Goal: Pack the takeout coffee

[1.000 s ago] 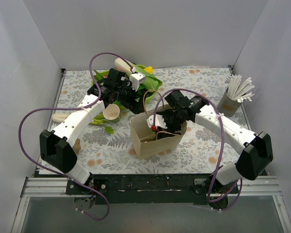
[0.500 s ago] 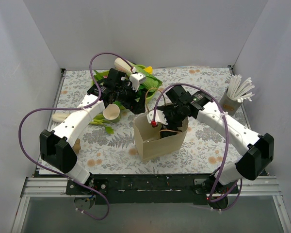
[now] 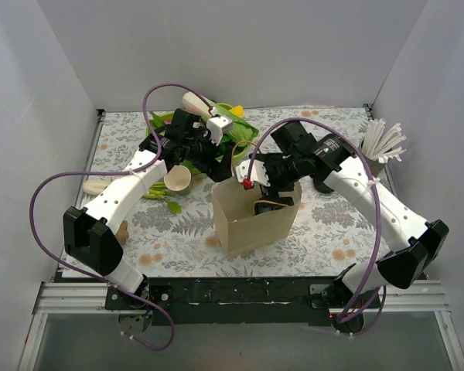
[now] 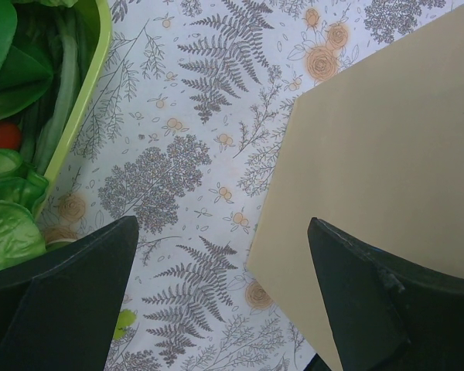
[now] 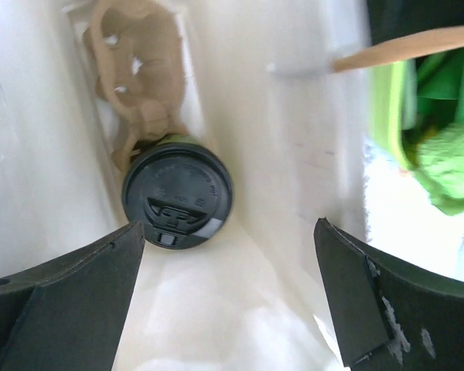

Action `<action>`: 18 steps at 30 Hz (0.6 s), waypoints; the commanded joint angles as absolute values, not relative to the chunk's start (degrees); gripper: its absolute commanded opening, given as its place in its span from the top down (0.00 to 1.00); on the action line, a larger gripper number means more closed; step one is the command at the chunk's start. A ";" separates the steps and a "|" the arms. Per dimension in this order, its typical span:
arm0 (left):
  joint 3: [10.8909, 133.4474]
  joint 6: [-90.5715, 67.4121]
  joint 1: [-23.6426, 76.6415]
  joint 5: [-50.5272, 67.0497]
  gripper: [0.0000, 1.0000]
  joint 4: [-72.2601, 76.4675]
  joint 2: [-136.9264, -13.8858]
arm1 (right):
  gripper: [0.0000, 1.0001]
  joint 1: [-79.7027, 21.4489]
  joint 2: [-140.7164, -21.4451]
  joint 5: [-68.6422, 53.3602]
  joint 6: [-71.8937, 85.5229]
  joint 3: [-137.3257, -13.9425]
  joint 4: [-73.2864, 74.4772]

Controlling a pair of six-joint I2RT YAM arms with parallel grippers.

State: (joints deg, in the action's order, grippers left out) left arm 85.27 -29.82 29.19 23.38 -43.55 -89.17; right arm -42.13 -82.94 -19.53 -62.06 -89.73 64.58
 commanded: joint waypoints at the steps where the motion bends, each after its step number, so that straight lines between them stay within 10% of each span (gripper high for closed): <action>1: 88.15 -29.27 28.92 23.55 0.07 -44.21 -87.36 | 0.02 -42.28 -80.68 -17.41 -57.06 -99.83 67.23; 10: 89.29 -29.35 28.83 22.24 0.07 -43.86 -87.54 | 0.02 -38.95 -77.79 -9.67 -44.58 -111.00 62.33; 18: 90.96 -31.99 27.25 23.73 0.07 -43.24 -87.01 | 0.07 -11.54 -76.55 -13.97 -24.29 -106.79 48.17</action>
